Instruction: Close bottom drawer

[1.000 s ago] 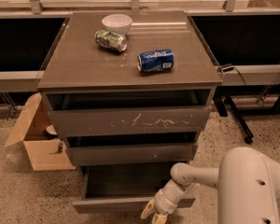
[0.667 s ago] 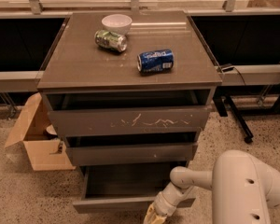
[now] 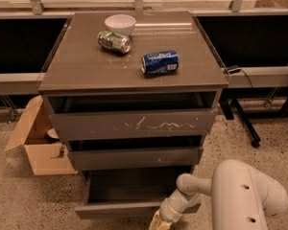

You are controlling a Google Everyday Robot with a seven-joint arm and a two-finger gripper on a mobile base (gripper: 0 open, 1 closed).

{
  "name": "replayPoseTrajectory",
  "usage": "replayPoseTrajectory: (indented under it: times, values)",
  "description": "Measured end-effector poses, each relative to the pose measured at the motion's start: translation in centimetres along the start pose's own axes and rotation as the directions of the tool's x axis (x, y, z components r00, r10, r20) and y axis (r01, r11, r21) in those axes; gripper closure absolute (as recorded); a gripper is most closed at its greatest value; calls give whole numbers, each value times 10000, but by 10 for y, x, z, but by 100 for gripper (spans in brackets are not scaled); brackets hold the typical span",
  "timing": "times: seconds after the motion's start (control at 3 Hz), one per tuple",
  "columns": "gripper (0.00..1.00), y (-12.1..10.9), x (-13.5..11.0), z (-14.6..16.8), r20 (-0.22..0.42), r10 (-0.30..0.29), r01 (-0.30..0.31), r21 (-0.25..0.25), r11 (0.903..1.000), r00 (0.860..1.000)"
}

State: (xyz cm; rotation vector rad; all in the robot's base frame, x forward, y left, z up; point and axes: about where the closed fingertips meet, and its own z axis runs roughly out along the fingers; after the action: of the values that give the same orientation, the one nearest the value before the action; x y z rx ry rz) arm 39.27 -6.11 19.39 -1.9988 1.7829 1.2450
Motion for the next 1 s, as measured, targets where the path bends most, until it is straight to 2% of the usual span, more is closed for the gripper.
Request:
replayPoseTrajectory:
  times: [0.33, 0.67, 1.0]
  values:
    - [100, -9, 6, -6, -226, 62, -51, 499, 9987, 9997]
    - [100, -27, 17, -19, -378, -19, 68, 1297, 9915, 9993]
    - [86, -47, 29, -30, -556, 25, 85, 1979, 9802, 9985]
